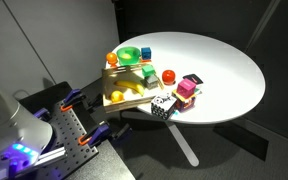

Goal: Put the banana on the table

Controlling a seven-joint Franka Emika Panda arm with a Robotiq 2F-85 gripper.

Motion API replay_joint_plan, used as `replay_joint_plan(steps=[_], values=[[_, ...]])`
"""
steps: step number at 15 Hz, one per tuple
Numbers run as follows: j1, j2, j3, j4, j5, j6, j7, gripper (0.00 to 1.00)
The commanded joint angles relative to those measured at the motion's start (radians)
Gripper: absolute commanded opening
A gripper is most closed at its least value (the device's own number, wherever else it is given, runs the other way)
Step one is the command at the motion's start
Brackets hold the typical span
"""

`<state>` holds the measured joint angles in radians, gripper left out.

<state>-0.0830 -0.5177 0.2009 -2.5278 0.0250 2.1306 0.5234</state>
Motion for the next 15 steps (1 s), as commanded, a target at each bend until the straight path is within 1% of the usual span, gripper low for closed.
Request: replay_joint_plan(steps=[1, 6, 10, 13, 14, 15], values=[[-0.016, 0.087, 0.003, 0.056, -0.059, -0.035, 0.048, 1.0], [0.003, 0.19, -0.022, 0.07, -0.075, -0.027, 0.021, 1.0], [0.017, 0.261, -0.052, 0.087, -0.058, -0.009, -0.029, 1.0], [0.028, 0.293, -0.071, 0.097, -0.059, 0.001, -0.054, 1.0], [0.031, 0.267, -0.068, 0.067, -0.061, 0.002, -0.024, 1.0], [0.033, 0.276, -0.072, 0.07, -0.061, 0.002, -0.026, 1.0]])
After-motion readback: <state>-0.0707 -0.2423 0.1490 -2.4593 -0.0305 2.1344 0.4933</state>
